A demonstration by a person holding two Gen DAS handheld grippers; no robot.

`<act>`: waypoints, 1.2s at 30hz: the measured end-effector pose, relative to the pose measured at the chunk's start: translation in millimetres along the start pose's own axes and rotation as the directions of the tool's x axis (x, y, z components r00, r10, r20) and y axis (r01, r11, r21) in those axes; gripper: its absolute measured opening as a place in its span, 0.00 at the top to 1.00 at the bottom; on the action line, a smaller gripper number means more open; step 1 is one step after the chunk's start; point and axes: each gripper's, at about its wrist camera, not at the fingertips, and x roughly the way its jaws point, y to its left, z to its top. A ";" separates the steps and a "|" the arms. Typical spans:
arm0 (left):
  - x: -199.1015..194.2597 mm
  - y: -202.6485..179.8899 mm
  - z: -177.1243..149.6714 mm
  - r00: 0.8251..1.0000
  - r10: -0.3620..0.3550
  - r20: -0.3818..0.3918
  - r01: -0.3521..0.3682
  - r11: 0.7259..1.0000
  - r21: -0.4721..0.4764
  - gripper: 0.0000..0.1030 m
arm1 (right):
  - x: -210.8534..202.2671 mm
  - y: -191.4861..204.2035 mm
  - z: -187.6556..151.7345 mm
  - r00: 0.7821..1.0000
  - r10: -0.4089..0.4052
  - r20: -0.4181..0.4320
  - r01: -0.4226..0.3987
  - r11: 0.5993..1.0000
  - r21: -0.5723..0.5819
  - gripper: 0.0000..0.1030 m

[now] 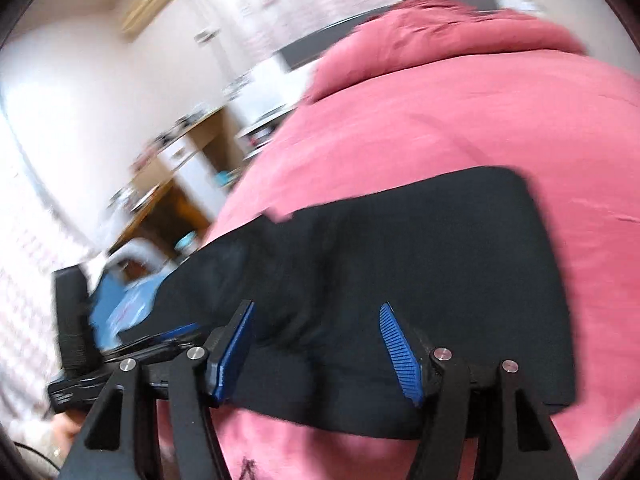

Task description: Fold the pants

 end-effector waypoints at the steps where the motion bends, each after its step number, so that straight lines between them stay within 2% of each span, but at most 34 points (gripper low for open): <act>1: 2.3 -4.6 5.3 1.000 -0.025 -0.005 0.025 1.000 0.003 0.59 | -3.5 -10.1 2.2 0.999 -0.039 0.002 0.039 0.999 0.025 0.44; 2: 6.9 -9.8 11.6 0.999 -0.044 -0.019 0.044 0.999 0.003 0.59 | -5.7 -19.2 3.1 0.998 -0.064 -0.001 0.064 0.997 0.047 0.50; 5: 20.7 -24.6 25.4 0.997 -0.067 -0.047 0.068 0.998 0.018 0.54 | -9.6 -43.7 1.9 0.993 -0.120 -0.015 0.121 0.986 0.118 0.53; 7: 31.3 -37.8 33.8 0.997 -0.055 -0.062 0.057 0.997 0.046 0.54 | -11.7 -56.0 -1.3 0.990 -0.134 -0.031 0.137 0.979 0.149 0.58; 11: 43.6 -57.4 42.6 0.997 -0.039 -0.065 0.044 0.996 0.072 0.54 | -11.6 -57.9 -2.5 0.985 -0.169 -0.045 0.173 0.977 0.121 0.63; 17: 59.6 -71.0 46.2 0.996 -0.024 -0.082 0.032 0.995 0.094 0.49 | -9.9 -58.9 -6.3 0.972 -0.226 -0.060 0.229 0.972 0.044 0.64; 25: 78.8 -77.5 40.4 0.993 0.046 -0.110 -0.033 0.993 0.115 0.48 | -11.5 -67.4 -9.3 0.977 -0.208 -0.050 0.211 0.974 0.085 0.64; 29: 80.1 -73.9 29.4 0.993 0.028 -0.115 -0.017 0.995 0.097 0.48 | -15.3 -65.3 -8.8 0.972 -0.228 -0.052 0.232 0.969 0.090 0.64; 31: 80.1 -70.9 26.8 0.994 0.009 -0.113 -0.001 0.997 0.073 0.52 | -14.7 -62.9 -5.9 0.968 -0.245 -0.057 0.249 0.965 0.079 0.64; 33: 80.0 -69.5 24.5 0.993 -0.021 -0.116 0.031 0.996 0.081 0.78 | -12.9 -59.9 -3.9 0.960 -0.273 -0.063 0.277 0.959 0.053 0.64; 36: 76.1 -84.8 17.7 0.996 -0.003 -0.094 0.021 0.981 0.191 0.89 | -10.2 -57.5 -3.0 0.952 -0.296 -0.077 0.299 0.954 0.029 0.64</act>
